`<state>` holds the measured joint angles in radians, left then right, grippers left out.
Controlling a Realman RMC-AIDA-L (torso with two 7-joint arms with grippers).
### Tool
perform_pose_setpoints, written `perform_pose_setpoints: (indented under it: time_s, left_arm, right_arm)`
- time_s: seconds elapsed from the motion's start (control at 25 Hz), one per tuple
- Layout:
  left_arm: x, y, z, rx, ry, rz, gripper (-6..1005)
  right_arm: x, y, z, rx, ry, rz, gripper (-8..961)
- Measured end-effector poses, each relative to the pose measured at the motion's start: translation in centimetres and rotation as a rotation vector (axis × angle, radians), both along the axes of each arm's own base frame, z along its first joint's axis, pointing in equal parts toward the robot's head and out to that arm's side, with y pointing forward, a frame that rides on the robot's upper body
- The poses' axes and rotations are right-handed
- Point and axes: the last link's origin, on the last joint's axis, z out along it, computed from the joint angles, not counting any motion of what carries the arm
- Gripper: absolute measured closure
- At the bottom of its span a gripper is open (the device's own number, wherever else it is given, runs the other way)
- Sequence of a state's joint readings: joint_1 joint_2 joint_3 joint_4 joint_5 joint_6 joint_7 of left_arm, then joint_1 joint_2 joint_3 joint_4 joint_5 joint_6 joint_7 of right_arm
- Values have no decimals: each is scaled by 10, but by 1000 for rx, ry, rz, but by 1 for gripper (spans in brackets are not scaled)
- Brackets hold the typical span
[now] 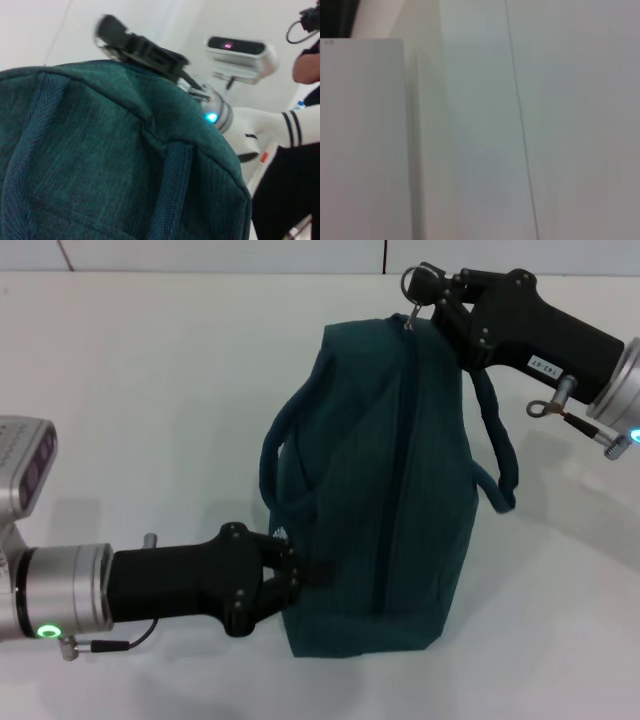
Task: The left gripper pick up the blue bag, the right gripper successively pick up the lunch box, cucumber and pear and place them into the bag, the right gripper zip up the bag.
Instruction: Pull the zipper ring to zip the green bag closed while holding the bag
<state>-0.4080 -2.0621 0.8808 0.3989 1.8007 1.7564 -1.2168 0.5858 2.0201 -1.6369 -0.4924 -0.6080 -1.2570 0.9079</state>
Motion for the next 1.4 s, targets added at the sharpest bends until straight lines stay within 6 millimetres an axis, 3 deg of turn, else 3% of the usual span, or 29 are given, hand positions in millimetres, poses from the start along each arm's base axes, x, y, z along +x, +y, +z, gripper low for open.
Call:
perform_pose_setpoints:
  time_s: [0.36, 0.72, 0.92, 1.12, 1.4]
  left_arm:
    - [-7, 2, 5, 27, 20, 21, 929]
    - [-45, 6, 19, 177, 113, 209, 926]
    - [-53, 4, 32, 255, 107, 256, 924]
    - [-49, 6, 38, 247, 90, 240, 888]
    - [-17, 21, 61, 253, 15, 129, 764]
  right_arm:
    - [3, 7, 1, -23, 20, -79, 876]
    - [13, 7, 5, -29, 71, -133, 873]
    - [14, 7, 6, -27, 83, -140, 871]
    - [14, 6, 6, -26, 88, -141, 869]
    - [14, 6, 6, -24, 97, -149, 866]
